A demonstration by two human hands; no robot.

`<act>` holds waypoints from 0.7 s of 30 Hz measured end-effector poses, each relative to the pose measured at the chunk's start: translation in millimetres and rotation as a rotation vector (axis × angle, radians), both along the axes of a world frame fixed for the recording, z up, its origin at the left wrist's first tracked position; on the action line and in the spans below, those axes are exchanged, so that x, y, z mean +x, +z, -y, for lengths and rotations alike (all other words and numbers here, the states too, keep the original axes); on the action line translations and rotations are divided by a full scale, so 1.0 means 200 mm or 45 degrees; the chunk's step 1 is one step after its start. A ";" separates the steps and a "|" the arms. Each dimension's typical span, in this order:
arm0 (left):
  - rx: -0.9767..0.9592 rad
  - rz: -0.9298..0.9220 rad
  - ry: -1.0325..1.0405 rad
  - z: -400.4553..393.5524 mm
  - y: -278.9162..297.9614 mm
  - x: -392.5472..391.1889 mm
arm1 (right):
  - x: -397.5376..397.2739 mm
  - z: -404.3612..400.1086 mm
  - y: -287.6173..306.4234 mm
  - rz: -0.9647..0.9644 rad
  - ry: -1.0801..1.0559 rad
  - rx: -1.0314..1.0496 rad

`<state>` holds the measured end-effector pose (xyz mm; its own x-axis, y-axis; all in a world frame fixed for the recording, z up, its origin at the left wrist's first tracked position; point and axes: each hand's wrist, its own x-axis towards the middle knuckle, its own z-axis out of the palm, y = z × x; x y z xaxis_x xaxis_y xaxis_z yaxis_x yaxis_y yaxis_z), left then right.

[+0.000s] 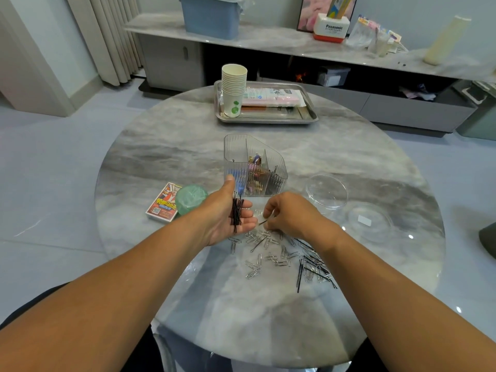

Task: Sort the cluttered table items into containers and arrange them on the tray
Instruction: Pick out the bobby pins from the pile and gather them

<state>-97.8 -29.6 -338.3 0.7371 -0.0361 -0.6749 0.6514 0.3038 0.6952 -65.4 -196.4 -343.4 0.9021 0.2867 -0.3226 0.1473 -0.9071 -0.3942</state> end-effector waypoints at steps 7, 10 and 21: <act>-0.001 0.016 0.000 0.02 -0.01 0.00 | -0.04 -0.08 -0.06 0.333 0.388 -0.491; 0.003 0.020 0.011 0.02 0.00 0.00 | -0.06 -0.07 -0.08 0.389 0.340 -0.449; -0.125 0.013 -0.191 0.08 0.01 0.00 | -0.08 -0.04 0.11 -0.155 -0.362 0.889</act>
<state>-97.3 -44.7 -336.5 0.7250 -0.2118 -0.6554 0.6879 0.2705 0.6735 -82.3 -188.9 -321.9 0.9413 0.2230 -0.2534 -0.1357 -0.4377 -0.8888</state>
